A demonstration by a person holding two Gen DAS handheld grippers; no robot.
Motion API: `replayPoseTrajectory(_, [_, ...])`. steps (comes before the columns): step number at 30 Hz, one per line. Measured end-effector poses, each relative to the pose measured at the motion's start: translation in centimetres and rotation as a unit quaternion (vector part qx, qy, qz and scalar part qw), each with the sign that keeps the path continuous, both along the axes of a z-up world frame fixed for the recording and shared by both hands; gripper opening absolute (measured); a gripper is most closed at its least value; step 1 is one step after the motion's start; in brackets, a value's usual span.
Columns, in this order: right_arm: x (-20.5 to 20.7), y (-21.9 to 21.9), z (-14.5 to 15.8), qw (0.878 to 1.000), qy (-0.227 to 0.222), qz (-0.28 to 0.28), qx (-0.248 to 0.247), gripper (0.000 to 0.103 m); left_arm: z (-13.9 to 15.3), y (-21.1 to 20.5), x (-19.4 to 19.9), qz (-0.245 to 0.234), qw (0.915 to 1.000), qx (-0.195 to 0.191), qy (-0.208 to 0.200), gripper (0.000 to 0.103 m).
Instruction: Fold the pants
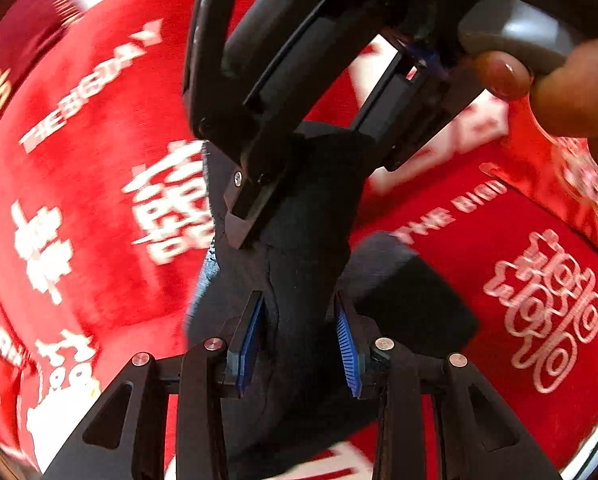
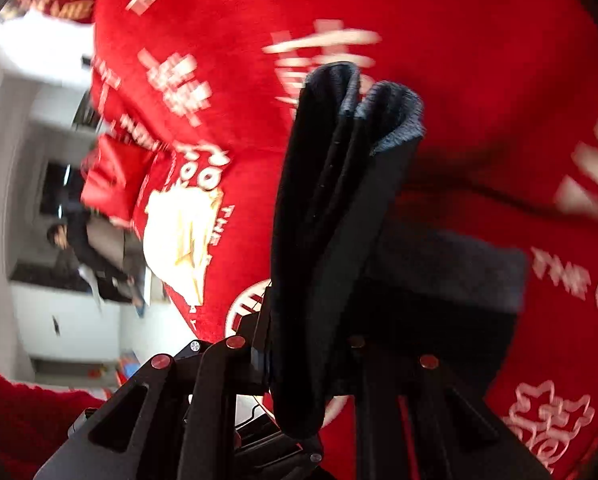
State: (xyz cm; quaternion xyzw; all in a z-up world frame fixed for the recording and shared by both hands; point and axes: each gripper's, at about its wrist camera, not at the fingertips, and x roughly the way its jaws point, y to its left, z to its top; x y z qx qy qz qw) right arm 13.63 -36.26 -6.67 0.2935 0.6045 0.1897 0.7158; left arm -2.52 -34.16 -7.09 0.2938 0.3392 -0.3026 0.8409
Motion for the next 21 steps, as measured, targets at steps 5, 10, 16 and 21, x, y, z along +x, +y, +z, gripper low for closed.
replayPoseTrajectory(5, [-4.6, -5.5, -6.8, 0.998, 0.044, -0.053, 0.003, 0.018, -5.6, -4.0, -2.7, -0.042, 0.9971, 0.050, 0.040, 0.035])
replayPoseTrajectory(10, [-7.4, -7.4, -13.1, 0.993, 0.078, -0.084, 0.032, 0.019, -8.5, -4.2, -3.2, -0.047, 0.9927, 0.093, 0.062, 0.038])
replayPoseTrajectory(16, [-9.2, -7.4, -13.8, 0.991, 0.077, -0.096, 0.043, 0.025, -6.6, -0.9, -3.6, -0.054, 0.9895, 0.096, 0.094, 0.068])
replayPoseTrajectory(21, [-9.3, -6.1, -11.5, 0.987, 0.094, -0.068, -0.108, 0.062, -5.0, 3.0, 0.1, 0.018, 0.9840, 0.077, 0.160, 0.068])
